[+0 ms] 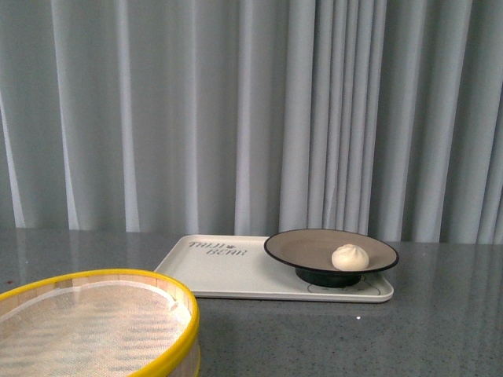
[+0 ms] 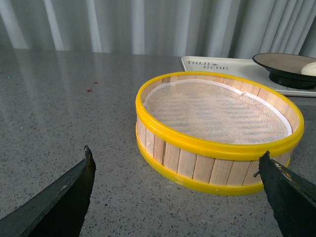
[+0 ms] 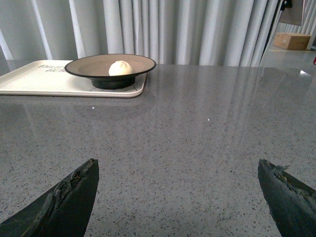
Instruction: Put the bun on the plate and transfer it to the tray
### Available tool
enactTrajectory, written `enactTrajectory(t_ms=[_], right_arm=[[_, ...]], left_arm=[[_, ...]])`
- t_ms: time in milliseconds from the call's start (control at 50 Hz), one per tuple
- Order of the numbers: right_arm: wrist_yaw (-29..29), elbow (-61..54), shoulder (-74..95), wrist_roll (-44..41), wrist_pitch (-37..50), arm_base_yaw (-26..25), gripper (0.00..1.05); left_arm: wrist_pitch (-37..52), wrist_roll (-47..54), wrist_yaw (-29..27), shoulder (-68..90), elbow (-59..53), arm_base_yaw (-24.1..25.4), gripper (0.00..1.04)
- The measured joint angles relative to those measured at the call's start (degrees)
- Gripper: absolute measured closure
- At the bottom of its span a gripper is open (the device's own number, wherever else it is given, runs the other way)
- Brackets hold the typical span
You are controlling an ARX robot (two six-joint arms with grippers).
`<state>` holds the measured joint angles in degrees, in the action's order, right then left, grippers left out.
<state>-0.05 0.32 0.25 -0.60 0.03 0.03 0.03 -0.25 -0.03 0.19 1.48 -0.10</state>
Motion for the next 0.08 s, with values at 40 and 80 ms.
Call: enactTrajectory(t_ms=[40,80], right_arm=[[0.0,0.0,0.0,0.0,0.0,0.0,0.09],[0.0,0.0,0.0,0.0,0.0,0.0,0.09]], left_arm=[[0.0,0.0,0.0,0.0,0.0,0.0,0.07],[0.0,0.0,0.0,0.0,0.0,0.0,0.07]])
